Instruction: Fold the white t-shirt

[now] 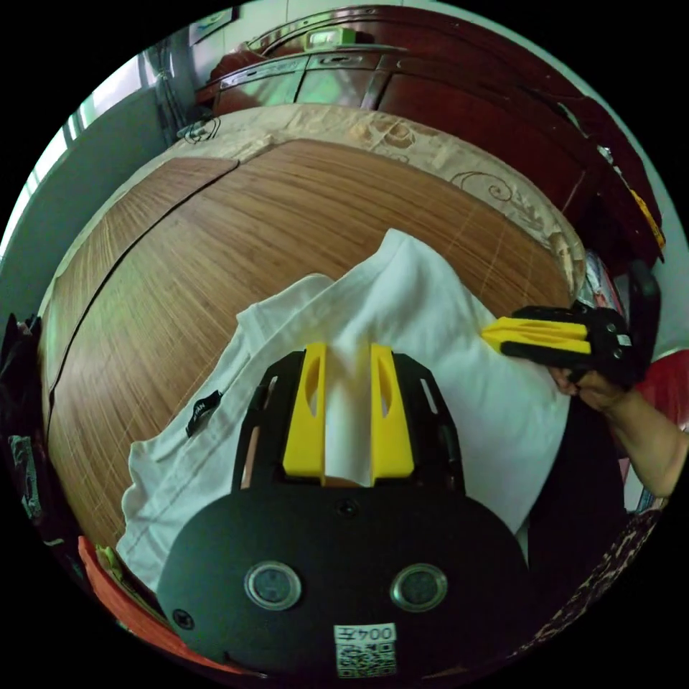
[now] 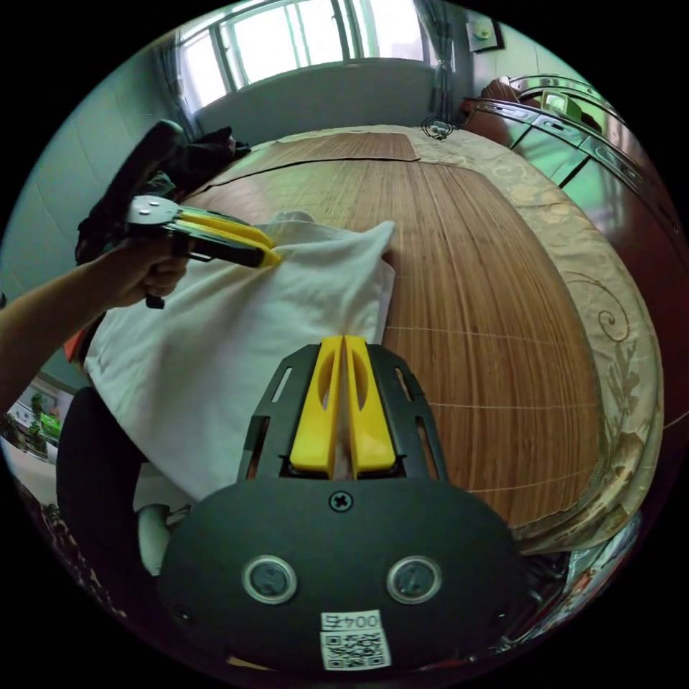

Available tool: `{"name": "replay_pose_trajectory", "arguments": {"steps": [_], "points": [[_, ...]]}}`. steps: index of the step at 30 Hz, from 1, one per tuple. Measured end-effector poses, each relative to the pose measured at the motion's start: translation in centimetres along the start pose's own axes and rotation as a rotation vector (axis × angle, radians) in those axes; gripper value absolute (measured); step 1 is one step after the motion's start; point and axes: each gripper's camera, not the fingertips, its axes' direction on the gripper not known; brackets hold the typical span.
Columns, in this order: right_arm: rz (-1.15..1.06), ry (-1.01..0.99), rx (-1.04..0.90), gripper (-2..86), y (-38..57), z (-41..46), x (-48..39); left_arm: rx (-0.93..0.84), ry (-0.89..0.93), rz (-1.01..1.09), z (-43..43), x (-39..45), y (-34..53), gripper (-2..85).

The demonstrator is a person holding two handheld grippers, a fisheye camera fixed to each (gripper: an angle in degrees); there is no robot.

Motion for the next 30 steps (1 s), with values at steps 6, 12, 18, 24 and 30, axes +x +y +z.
{"name": "replay_pose_trajectory", "arguments": {"steps": [6,12,18,24,30], "points": [[0.004,-0.010,0.022,0.2,1.0,0.1,0.7,0.099,0.265,-0.226,0.8,-6.1,0.4,8.2],[0.014,-0.031,0.025,0.1,1.6,0.0,1.5,0.185,0.382,-0.442,1.5,-10.7,2.3,9.0],[0.017,-0.036,0.026,-0.1,2.0,-0.1,2.1,0.290,0.404,-0.508,-1.1,-13.2,2.6,12.8],[0.035,-0.071,0.037,0.4,2.3,-0.9,2.9,0.347,0.414,-0.476,-5.2,-12.1,9.4,13.6],[0.046,0.019,0.155,5.1,0.8,-5.8,4.5,0.211,0.180,-0.395,-7.8,-7.0,21.5,13.8]]}}
